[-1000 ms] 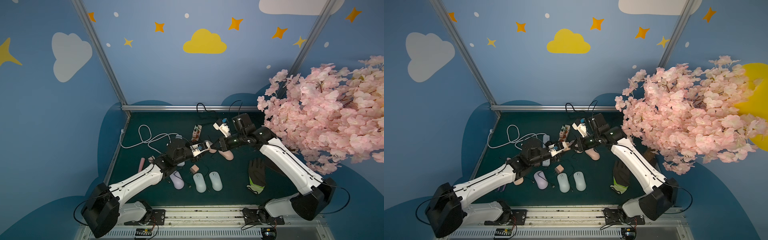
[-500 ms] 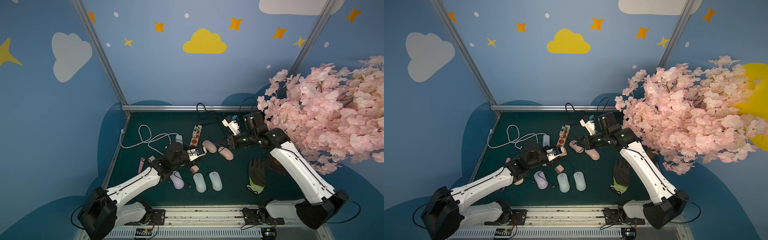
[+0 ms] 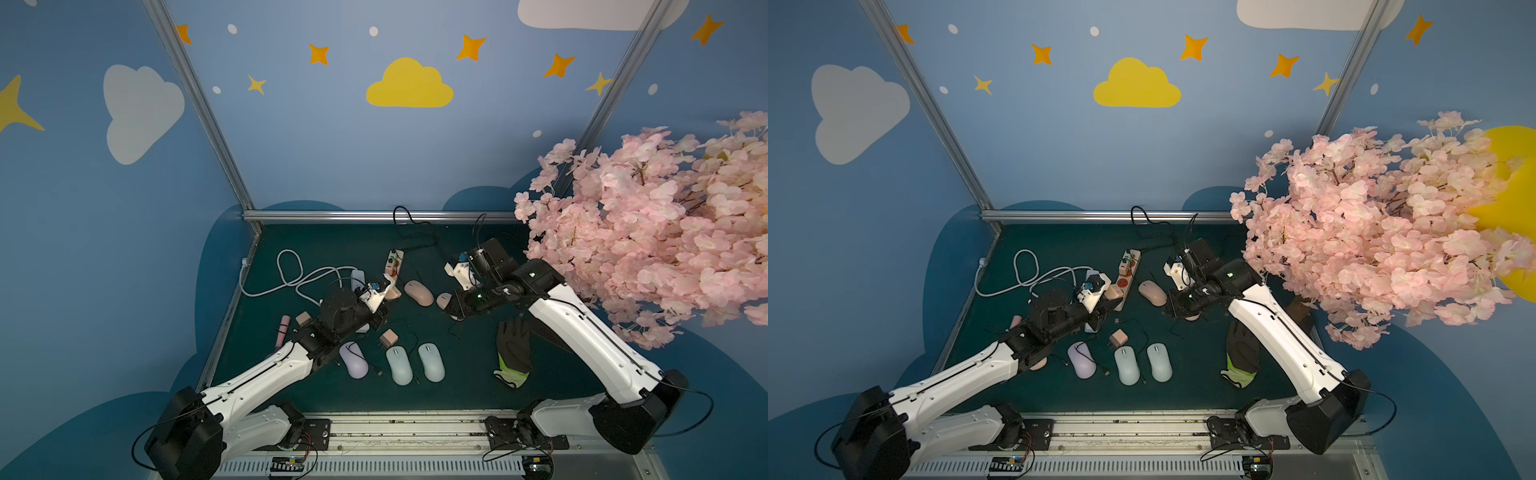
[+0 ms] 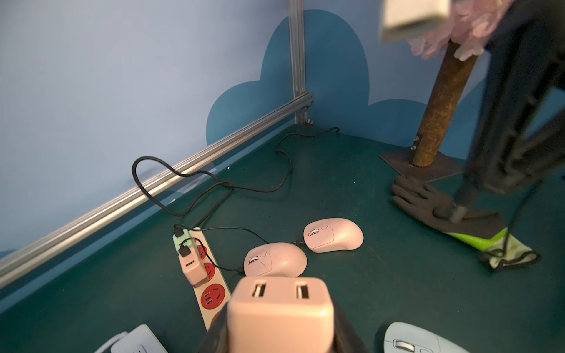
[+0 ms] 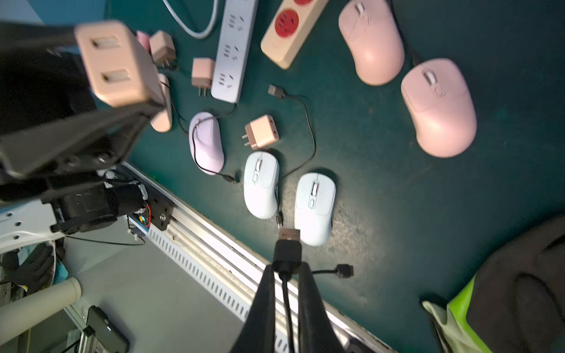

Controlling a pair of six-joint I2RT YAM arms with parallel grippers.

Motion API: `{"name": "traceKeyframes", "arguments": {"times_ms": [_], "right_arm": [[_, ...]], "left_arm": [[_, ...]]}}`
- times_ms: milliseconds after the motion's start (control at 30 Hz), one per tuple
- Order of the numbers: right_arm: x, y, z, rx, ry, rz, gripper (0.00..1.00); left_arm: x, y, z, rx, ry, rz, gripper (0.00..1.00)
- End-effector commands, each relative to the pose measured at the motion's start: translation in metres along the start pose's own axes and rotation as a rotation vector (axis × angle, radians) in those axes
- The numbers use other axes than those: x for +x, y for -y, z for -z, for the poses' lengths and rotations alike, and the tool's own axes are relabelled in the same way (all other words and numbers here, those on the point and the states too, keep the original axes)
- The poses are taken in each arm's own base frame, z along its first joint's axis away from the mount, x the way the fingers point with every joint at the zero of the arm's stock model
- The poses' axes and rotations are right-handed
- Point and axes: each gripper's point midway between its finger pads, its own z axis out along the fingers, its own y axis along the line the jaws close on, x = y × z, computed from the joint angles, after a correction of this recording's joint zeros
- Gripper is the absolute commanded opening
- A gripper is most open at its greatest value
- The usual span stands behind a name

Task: Unplug the wireless mouse
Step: Remove the power cord from the plug, then place the power cord at the center of the board.

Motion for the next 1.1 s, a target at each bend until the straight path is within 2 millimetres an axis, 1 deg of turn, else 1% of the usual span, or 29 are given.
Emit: {"name": "traceKeyframes", "arguments": {"times_ms": [0,67,200,267,333,433,567,667,767,800,867,900,967,1000,1067], "right_arm": [[0.032,0.019,-0.016,0.093,-0.143,-0.08,0.0],[0.042,0.023,-0.022,0.114,-0.212,-0.103,0.0],[0.071,0.02,-0.04,0.091,-0.416,-0.137,0.0],[0.083,0.022,-0.048,0.099,-0.467,-0.148,0.0],[0.091,0.025,-0.057,0.096,-0.495,-0.171,0.0],[0.09,0.032,-0.076,0.113,-0.508,-0.181,0.0],[0.08,0.041,-0.11,0.128,-0.499,-0.167,0.0],[0.071,0.056,-0.127,0.19,-0.475,-0.156,0.0],[0.06,0.065,-0.131,0.245,-0.441,-0.141,0.0],[0.056,0.065,-0.13,0.247,-0.426,-0.138,0.0],[0.049,0.054,-0.125,0.197,-0.387,-0.112,0.0],[0.048,0.046,-0.121,0.163,-0.368,-0.092,0.04],[0.053,0.034,-0.115,0.114,-0.353,-0.059,0.19],[0.059,0.03,-0.113,0.097,-0.361,-0.049,0.24],[0.074,0.023,-0.114,0.082,-0.389,-0.031,0.31]], "left_arm": [[0.008,-0.021,-0.003,-0.091,-0.032,0.231,0.04],[0.012,-0.026,-0.006,-0.095,-0.048,0.277,0.04],[0.013,-0.031,-0.006,-0.109,-0.038,0.298,0.04],[0.014,-0.031,-0.008,-0.11,-0.041,0.291,0.04],[0.016,-0.032,-0.011,-0.109,-0.055,0.286,0.04],[0.016,-0.028,-0.015,-0.082,-0.062,0.283,0.04],[0.016,-0.02,-0.016,-0.035,-0.082,0.269,0.04],[0.016,-0.018,-0.014,-0.032,-0.09,0.263,0.04],[0.017,-0.021,-0.008,-0.048,-0.09,0.252,0.04],[0.019,-0.022,-0.007,-0.057,-0.094,0.25,0.04],[0.021,-0.025,-0.005,-0.08,-0.103,0.246,0.04],[0.022,-0.027,-0.004,-0.096,-0.107,0.249,0.04],[0.026,-0.031,-0.003,-0.118,-0.114,0.254,0.04],[0.028,-0.032,-0.003,-0.126,-0.119,0.261,0.04],[0.029,-0.036,-0.004,-0.143,-0.114,0.286,0.04]]}}
